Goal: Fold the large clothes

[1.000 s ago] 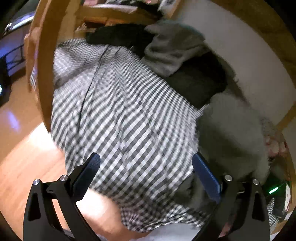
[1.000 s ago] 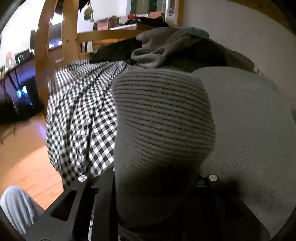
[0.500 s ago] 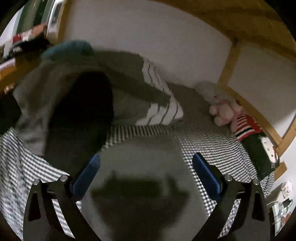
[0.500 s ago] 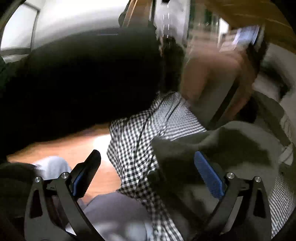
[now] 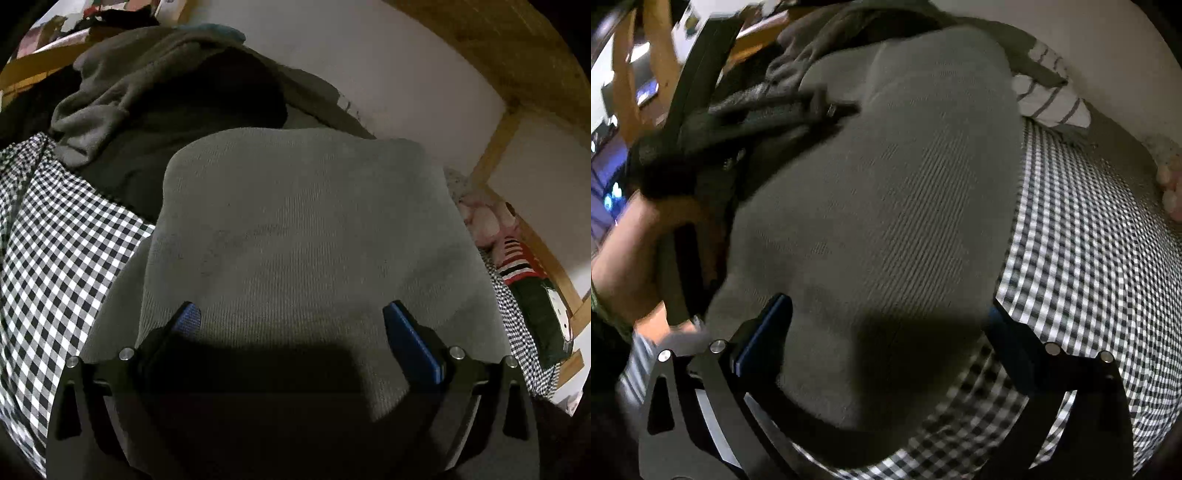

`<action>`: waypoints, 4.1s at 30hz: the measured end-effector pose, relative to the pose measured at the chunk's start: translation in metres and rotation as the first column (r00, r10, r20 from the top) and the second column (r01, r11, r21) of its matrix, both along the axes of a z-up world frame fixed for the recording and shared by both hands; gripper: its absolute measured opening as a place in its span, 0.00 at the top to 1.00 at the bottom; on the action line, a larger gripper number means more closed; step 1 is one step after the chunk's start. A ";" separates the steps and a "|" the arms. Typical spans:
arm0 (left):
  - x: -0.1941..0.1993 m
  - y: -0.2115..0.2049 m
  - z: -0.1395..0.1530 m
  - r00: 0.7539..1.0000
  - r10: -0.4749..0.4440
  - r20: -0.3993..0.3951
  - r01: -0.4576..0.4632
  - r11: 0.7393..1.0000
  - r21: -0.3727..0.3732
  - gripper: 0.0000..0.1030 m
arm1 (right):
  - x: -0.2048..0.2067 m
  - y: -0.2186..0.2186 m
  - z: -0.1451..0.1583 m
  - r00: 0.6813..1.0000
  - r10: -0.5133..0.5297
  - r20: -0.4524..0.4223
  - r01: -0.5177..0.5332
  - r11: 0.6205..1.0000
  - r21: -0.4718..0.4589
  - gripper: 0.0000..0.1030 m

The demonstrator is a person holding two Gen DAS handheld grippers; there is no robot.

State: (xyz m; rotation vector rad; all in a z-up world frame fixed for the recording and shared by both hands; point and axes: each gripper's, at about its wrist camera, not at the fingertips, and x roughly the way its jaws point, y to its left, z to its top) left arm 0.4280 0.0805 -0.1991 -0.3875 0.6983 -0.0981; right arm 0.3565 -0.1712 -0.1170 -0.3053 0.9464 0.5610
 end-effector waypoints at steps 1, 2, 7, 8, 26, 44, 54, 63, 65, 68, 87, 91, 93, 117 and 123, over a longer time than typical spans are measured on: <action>0.001 -0.001 0.000 1.000 -0.002 -0.001 0.002 1.000 0.001 0.04 | 0.000 -0.002 -0.002 1.000 0.000 0.002 0.000 1.000 0.010 0.03; 0.004 -0.002 0.001 1.000 0.003 -0.009 -0.003 1.000 0.007 0.04 | 0.003 -0.006 0.000 1.000 -0.004 -0.008 0.004 1.000 0.030 0.03; -0.013 0.002 0.036 0.997 0.012 -0.071 -0.010 1.000 0.029 0.05 | 0.031 -0.036 0.069 0.994 -0.060 0.090 0.037 0.970 0.239 0.04; -0.021 0.002 0.043 0.998 0.025 -0.056 -0.022 0.998 0.058 0.05 | 0.043 -0.039 0.086 0.989 -0.087 0.122 0.054 0.967 0.249 0.04; -0.038 0.014 -0.012 0.992 0.030 -0.119 -0.033 0.999 -0.027 0.04 | 0.230 0.040 0.010 0.968 -0.215 -0.132 0.215 0.977 -0.010 0.04; -0.122 -0.023 0.018 0.973 -0.006 -0.231 0.030 0.995 0.100 0.05 | 0.022 -0.034 0.004 0.947 -0.060 -0.314 0.107 0.985 0.133 0.04; -0.126 -0.032 -0.010 0.951 0.005 -0.310 0.069 0.971 0.229 0.05 | -0.003 -0.045 -0.014 0.929 -0.030 -0.368 0.088 0.986 0.143 0.04; -0.134 -0.030 -0.008 0.954 -0.007 -0.298 0.082 0.968 0.239 0.05 | 0.011 -0.063 0.000 0.905 0.058 -0.422 0.102 0.932 0.347 0.03; -0.136 -0.027 -0.011 0.954 -0.010 -0.299 0.081 0.971 0.227 0.05 | 0.030 -0.084 -0.003 0.885 0.037 -0.464 0.180 0.892 0.415 0.03; -0.138 -0.028 -0.012 0.953 -0.006 -0.303 0.070 0.977 0.202 0.05 | 0.058 -0.100 -0.029 0.835 0.037 -0.549 0.256 0.858 0.446 0.03; -0.136 -0.026 -0.016 0.960 0.016 -0.279 0.034 0.984 0.173 0.04 | 0.097 -0.064 -0.077 0.732 0.210 -0.648 0.303 0.752 0.586 0.24; -0.159 -0.013 0.009 0.979 -0.009 -0.204 -0.003 0.998 -0.059 0.05 | 0.087 -0.086 -0.069 0.744 0.233 -0.627 0.338 0.677 0.653 0.33; -0.171 -0.007 0.015 0.982 0.002 -0.189 -0.033 0.986 -0.163 0.05 | 0.084 -0.094 -0.067 0.747 0.236 -0.621 0.342 0.665 0.664 0.33; -0.203 -0.031 -0.049 0.974 -0.003 -0.228 -0.213 0.351 -0.912 0.05 | 0.063 -0.097 -0.057 0.711 0.268 -0.650 0.427 0.570 0.702 0.33; -0.181 -0.012 -0.072 0.976 0.146 -0.162 -0.192 0.222 -0.956 0.05 | 0.064 -0.099 -0.063 0.707 0.279 -0.649 0.423 0.569 0.705 0.33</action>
